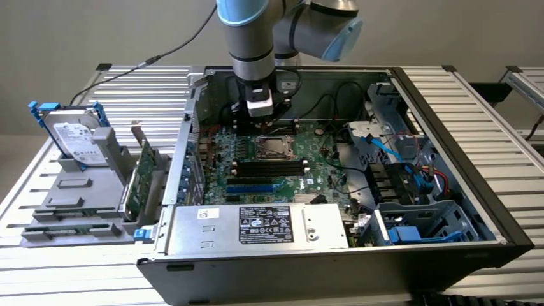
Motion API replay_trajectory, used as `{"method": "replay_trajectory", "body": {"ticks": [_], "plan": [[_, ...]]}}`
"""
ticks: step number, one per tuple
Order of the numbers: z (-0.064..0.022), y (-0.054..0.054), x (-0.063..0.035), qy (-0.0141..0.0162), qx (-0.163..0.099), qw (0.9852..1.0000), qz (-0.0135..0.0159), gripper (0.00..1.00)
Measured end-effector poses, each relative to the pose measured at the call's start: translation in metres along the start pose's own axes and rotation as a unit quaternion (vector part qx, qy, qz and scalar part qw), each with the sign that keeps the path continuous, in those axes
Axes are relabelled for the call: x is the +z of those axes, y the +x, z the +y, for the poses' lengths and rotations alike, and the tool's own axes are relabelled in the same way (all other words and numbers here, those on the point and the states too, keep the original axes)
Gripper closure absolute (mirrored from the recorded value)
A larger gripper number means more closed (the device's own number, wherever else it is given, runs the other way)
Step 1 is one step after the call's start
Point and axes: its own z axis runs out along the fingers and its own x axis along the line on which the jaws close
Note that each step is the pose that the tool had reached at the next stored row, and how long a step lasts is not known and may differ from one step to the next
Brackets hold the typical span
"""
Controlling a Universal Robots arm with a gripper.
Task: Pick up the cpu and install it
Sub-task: 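Install the first cpu locking lever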
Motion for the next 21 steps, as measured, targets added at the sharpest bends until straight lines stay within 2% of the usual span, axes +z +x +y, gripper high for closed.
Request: {"method": "replay_trajectory", "body": {"ticks": [21], "plan": [[-0.0018, 0.0037, 0.0042, -0.0034, 0.005, 1.0, 0.0006, 0.89]]}}
